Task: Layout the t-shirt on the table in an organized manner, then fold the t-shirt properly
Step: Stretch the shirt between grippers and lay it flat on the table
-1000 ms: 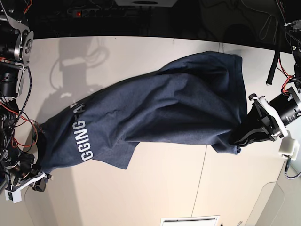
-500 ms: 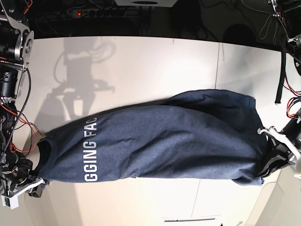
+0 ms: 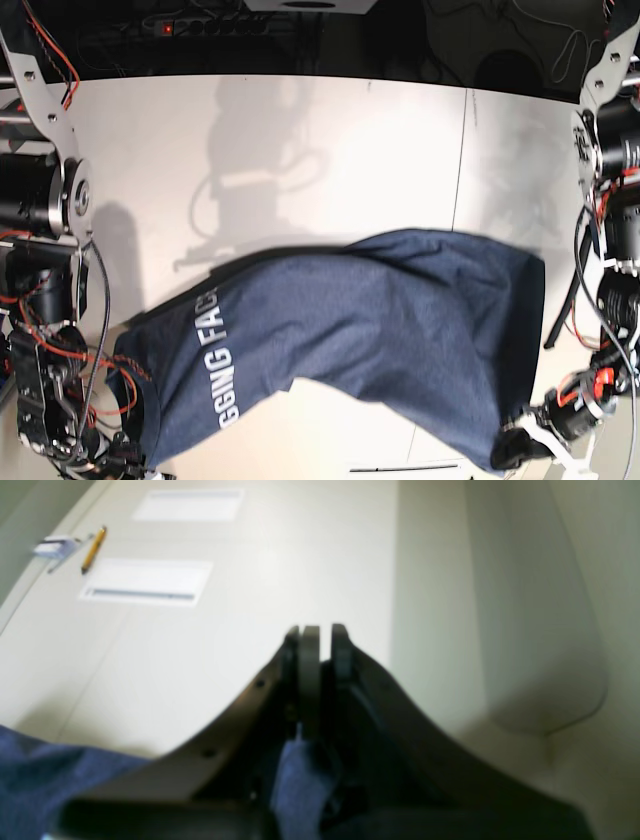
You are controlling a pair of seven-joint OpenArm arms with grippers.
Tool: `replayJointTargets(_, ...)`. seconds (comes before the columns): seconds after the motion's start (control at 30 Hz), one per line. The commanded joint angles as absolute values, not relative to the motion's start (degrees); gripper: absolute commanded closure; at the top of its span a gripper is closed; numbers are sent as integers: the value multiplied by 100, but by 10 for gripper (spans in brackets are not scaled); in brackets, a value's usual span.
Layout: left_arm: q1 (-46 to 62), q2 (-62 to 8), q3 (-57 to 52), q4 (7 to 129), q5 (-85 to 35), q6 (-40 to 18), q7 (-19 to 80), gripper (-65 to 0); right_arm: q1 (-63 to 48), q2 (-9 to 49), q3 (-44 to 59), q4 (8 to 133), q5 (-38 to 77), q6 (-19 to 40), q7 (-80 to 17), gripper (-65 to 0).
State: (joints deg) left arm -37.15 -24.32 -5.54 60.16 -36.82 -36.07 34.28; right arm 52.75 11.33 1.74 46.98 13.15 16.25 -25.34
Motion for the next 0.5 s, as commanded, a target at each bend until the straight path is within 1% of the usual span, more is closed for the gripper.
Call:
replayJointTargets(0.0,-4204,-2543,-591,5942,-3815,-3601,3214,0,5717,1153,187,4694,1367,1623,-2290,0)
replayJointTargets(0.13,-5162,-2707,-591,5483,-4132,-3599,3332,0,6287,1149,187,4606,1404,1627,-2307,0)
replayJointTargets(0.2,-5463,-2862,-591,5474,-4619,-3601,3684,0,6431,1170,198,4742,1466,1632,-2482,0)
replayJointTargets(0.27,-5675,-3039,-631,5496,-5334,-3653,4283,0,6407,1175,242,5140,1651,1741,-2764,0)
replayJointTargets(0.33,-5730,-3188,-760,5540,-6147,-3833,5043,0,6254,1173,342,5690,1981,2008,-3269,0)
replayJointTargets(0.37,-5701,-3253,-838,5557,-6582,-3959,5472,0,6134,1173,395,6001,2215,2139,-3557,0)
replayJointTargets(0.47,-5391,-3422,-998,5555,-7918,-4000,6740,0,5590,1175,563,6956,2781,2453,-4296,0)
